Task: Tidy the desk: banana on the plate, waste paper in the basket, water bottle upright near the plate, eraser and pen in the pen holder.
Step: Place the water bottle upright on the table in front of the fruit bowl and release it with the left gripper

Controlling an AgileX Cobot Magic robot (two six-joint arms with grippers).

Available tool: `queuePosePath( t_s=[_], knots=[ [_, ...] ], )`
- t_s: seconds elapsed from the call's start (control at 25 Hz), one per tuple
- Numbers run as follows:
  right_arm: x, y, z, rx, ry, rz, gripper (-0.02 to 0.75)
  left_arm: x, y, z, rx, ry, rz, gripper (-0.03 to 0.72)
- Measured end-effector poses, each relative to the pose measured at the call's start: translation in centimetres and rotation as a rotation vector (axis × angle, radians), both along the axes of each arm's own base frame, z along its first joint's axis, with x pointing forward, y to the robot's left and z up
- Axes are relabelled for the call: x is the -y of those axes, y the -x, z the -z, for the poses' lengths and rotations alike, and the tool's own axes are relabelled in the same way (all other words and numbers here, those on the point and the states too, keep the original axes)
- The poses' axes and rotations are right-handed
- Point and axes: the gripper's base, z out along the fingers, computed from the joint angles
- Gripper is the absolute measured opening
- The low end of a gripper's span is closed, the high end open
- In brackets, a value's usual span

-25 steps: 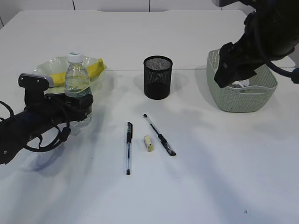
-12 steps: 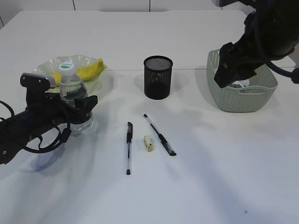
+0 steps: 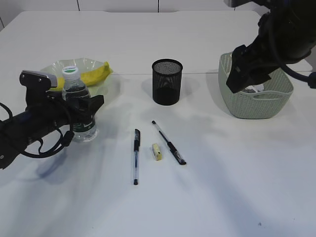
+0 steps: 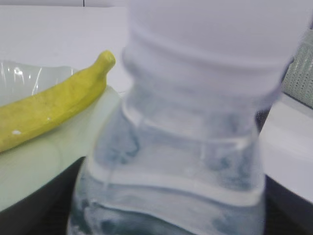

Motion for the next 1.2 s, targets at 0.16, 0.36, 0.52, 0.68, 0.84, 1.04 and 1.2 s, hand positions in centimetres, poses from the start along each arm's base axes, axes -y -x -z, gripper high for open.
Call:
queuePosePath(
  t_s=[0.16, 0.36, 0.52, 0.68, 0.84, 1.04, 1.2],
  knots=[
    [0.0, 0.0, 0.0, 0.000, 0.000, 0.000, 0.592, 0.0, 0.1, -1.2, 0.026, 0.006, -0.002, 0.609],
    [0.0, 0.0, 0.0, 0.000, 0.000, 0.000, 0.592, -0.3, 1.1, -2.7, 0.046, 0.012, -0.011, 0.609],
    [0.0, 0.0, 0.0, 0.000, 0.000, 0.000, 0.592, -0.5, 2.1, -4.4, 0.075, 0.018, -0.011, 0.609],
    [0.0, 0.0, 0.0, 0.000, 0.000, 0.000, 0.592, -0.7, 2.7, -7.2, 0.120, 0.010, -0.018, 0.608],
    [0.0, 0.0, 0.0, 0.000, 0.000, 0.000, 0.592, -1.0, 3.4, -10.0, 0.112, -0.043, -0.031, 0.604],
    [0.0, 0.0, 0.0, 0.000, 0.000, 0.000, 0.592, -1.6, 5.0, -13.7, 0.088, -0.078, -0.070, 0.591],
    [0.0, 0.0, 0.0, 0.000, 0.000, 0.000, 0.592, -2.5, 6.7, -16.0, 0.026, -0.138, -0.118, 0.563]
  ],
)
